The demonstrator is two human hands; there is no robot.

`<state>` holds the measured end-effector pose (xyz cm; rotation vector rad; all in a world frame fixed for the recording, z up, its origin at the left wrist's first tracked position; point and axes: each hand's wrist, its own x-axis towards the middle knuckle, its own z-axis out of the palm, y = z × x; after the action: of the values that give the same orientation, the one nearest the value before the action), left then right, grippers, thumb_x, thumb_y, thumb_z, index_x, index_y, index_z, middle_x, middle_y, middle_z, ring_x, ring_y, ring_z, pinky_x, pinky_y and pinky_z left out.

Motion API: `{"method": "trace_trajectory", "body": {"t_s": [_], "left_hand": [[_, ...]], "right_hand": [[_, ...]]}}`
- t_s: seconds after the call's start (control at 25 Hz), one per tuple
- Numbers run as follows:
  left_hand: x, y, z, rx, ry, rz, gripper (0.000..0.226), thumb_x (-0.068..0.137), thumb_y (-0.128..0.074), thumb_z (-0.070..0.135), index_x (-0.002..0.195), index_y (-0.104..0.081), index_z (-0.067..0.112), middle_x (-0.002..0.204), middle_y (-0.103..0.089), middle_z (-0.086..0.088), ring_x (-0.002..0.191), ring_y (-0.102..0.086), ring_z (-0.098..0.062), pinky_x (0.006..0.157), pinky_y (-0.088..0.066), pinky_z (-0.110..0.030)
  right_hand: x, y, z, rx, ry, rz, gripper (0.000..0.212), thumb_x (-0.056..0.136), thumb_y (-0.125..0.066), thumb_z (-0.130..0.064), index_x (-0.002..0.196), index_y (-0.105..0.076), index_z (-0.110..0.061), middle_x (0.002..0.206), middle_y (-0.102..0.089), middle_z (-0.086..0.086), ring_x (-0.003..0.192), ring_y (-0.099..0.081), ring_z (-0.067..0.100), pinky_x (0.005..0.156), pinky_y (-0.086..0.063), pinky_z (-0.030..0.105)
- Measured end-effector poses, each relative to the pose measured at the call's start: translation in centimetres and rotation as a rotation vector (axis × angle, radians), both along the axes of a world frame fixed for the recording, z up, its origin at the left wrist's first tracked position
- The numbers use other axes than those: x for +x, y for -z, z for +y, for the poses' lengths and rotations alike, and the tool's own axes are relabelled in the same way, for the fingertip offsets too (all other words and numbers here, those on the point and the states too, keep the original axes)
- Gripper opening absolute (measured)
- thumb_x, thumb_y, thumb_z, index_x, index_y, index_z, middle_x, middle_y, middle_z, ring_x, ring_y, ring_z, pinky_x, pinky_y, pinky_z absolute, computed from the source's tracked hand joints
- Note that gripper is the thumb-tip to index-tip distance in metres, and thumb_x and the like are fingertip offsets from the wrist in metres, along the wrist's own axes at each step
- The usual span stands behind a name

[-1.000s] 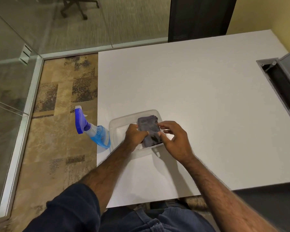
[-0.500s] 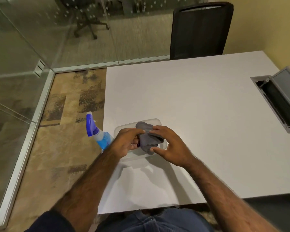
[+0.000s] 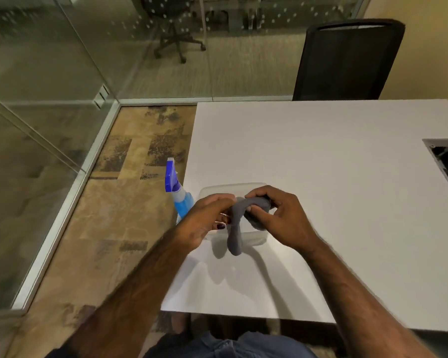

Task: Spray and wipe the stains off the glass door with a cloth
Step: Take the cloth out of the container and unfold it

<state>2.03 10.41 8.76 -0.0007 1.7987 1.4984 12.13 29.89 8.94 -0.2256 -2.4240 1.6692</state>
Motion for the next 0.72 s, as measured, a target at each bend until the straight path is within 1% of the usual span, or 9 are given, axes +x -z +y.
{"method": "trace_trajectory", "body": {"t_s": [0.12,0.2,0.28,0.36,0.44,0.52,0.56,0.64,0.72], "left_hand": [[1.6,0.4,-2.4,0.034,0.068,0.114,0.044,0.099,-0.063,0.058,0.136,-0.066,0.034,0.133,-0.074,0.004,0.125,-0.069,-0.017,0.107,-0.057,-0.036],[2.8,0.2,-3.9,0.037,0.171,0.182,0.057,0.091,-0.069,0.066,0.141,-0.061,0.039,0.138,-0.07,0.013,0.132,-0.065,-0.011,0.112,-0.053,-0.034],[3.8,-0.2,-5.2,-0.016,0.257,0.257,0.057,0.09,-0.076,0.057,0.141,-0.057,0.041,0.137,-0.07,0.015,0.132,-0.064,-0.01,0.109,-0.055,-0.028],[4.5,-0.6,-6.8,-0.093,0.279,0.339,0.044,0.097,-0.073,0.042,0.138,-0.058,0.035,0.127,-0.072,0.012,0.125,-0.068,-0.013,0.104,-0.058,-0.027],[4.8,-0.9,-8.9,-0.151,0.256,0.384,0.041,0.099,-0.068,0.047,0.135,-0.062,0.028,0.119,-0.073,0.01,0.117,-0.071,-0.018,0.106,-0.059,-0.037],[5.4,-1.2,-11.6,-0.155,0.228,0.412,0.048,0.091,-0.065,0.057,0.128,-0.066,0.027,0.115,-0.076,0.007,0.113,-0.072,-0.021,0.106,-0.059,-0.047],[5.8,-1.5,-13.0,-0.146,0.214,0.413,0.053,0.089,-0.065,0.057,0.13,-0.067,0.024,0.118,-0.076,0.004,0.114,-0.072,-0.022,0.106,-0.059,-0.049],[7.2,-2.2,-15.6,-0.103,0.187,0.418,0.057,0.089,-0.069,0.052,0.137,-0.064,0.022,0.126,-0.075,0.003,0.119,-0.071,-0.017,0.106,-0.059,-0.044],[8.9,-2.4,-18.3,-0.099,0.138,0.48,0.056,0.091,-0.072,0.05,0.141,-0.062,0.026,0.131,-0.074,0.007,0.124,-0.069,-0.011,0.107,-0.057,-0.038]], "right_hand": [[-0.3,-1.2,-1.2,-0.104,-0.039,-0.054,0.018,0.093,-0.081,-0.008,0.102,-0.079,-0.023,0.097,-0.081,-0.007,0.087,-0.075,0.009,0.075,-0.057,0.02],[-0.5,-1.9,-2.1,-0.116,-0.093,-0.056,0.014,0.094,-0.083,-0.01,0.102,-0.079,-0.021,0.098,-0.081,-0.005,0.089,-0.077,0.012,0.078,-0.059,0.021],[-1.0,-2.7,-3.2,-0.123,-0.139,-0.054,0.013,0.094,-0.084,-0.013,0.104,-0.08,-0.019,0.101,-0.082,-0.004,0.094,-0.077,0.013,0.084,-0.06,0.021],[-1.3,-3.6,-4.8,-0.144,-0.172,-0.058,0.014,0.093,-0.086,-0.015,0.105,-0.08,-0.019,0.101,-0.082,-0.007,0.095,-0.077,0.009,0.084,-0.06,0.02],[-1.6,-4.4,-6.3,-0.161,-0.188,-0.07,0.017,0.092,-0.086,-0.015,0.108,-0.081,-0.017,0.095,-0.081,-0.013,0.089,-0.074,0.003,0.081,-0.058,0.017],[-1.7,-4.9,-8.0,-0.169,-0.213,-0.082,0.02,0.091,-0.087,-0.015,0.11,-0.08,-0.016,0.091,-0.08,-0.007,0.083,-0.073,0.003,0.077,-0.06,0.017],[-1.7,-5.2,-8.9,-0.162,-0.232,-0.085,0.021,0.091,-0.087,-0.016,0.111,-0.08,-0.017,0.093,-0.08,-0.002,0.082,-0.073,0.004,0.077,-0.061,0.018],[-1.5,-5.8,-11.3,-0.156,-0.294,-0.104,0.022,0.091,-0.086,-0.015,0.112,-0.079,-0.015,0.1,-0.08,0.002,0.083,-0.074,0.003,0.077,-0.061,0.017],[-1.1,-5.9,-14.4,-0.163,-0.362,-0.133,0.024,0.091,-0.086,-0.011,0.114,-0.079,-0.01,0.1,-0.081,0.008,0.082,-0.075,0.004,0.077,-0.061,0.017]]}}
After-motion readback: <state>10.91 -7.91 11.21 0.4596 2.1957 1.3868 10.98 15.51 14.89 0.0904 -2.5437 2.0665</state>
